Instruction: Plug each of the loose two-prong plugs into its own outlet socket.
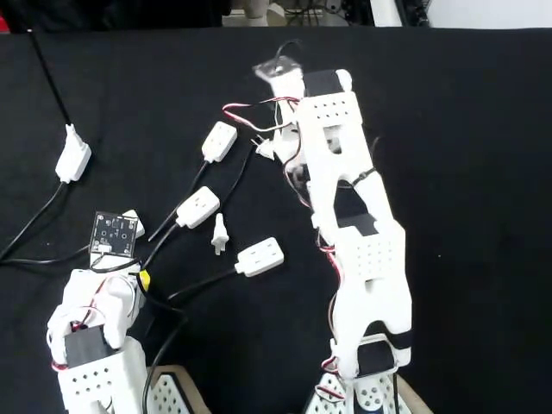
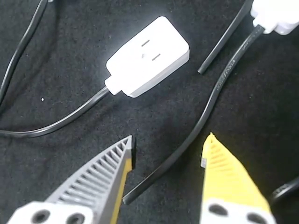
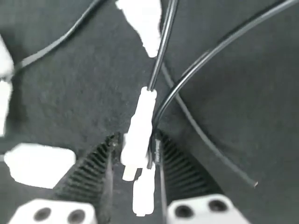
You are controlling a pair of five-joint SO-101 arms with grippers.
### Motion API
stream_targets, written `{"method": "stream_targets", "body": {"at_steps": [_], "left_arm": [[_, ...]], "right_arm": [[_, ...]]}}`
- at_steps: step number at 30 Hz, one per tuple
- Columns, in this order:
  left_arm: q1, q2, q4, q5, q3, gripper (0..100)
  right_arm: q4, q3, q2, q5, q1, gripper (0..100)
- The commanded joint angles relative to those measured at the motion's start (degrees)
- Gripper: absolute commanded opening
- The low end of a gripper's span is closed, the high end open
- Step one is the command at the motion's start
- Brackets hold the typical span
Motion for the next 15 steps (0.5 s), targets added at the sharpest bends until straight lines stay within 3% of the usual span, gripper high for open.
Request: {"method": "stream_targets", "body": {"at_steps": [1, 4, 9, 15], "left_arm": [[-0.7, -0.4, -0.2, -0.4, -0.1, 24], [-0.7, -0.4, -0.2, -0.4, -0.1, 24], [-0.7, -0.4, -0.2, -0.4, -0.1, 24], [-0.7, -0.4, -0.2, -0.4, -0.1, 24]], "right_arm": [[1.4, -0.5, 1.7, 9.3, 0.9, 1.5], [1.4, -0.5, 4.6, 12.6, 1.1, 2.4], [1.6, -0.5, 5.6, 15.0, 0.9, 15.1], [1.9, -2.9, 5.5, 15.5, 0.8, 15.5]]}}
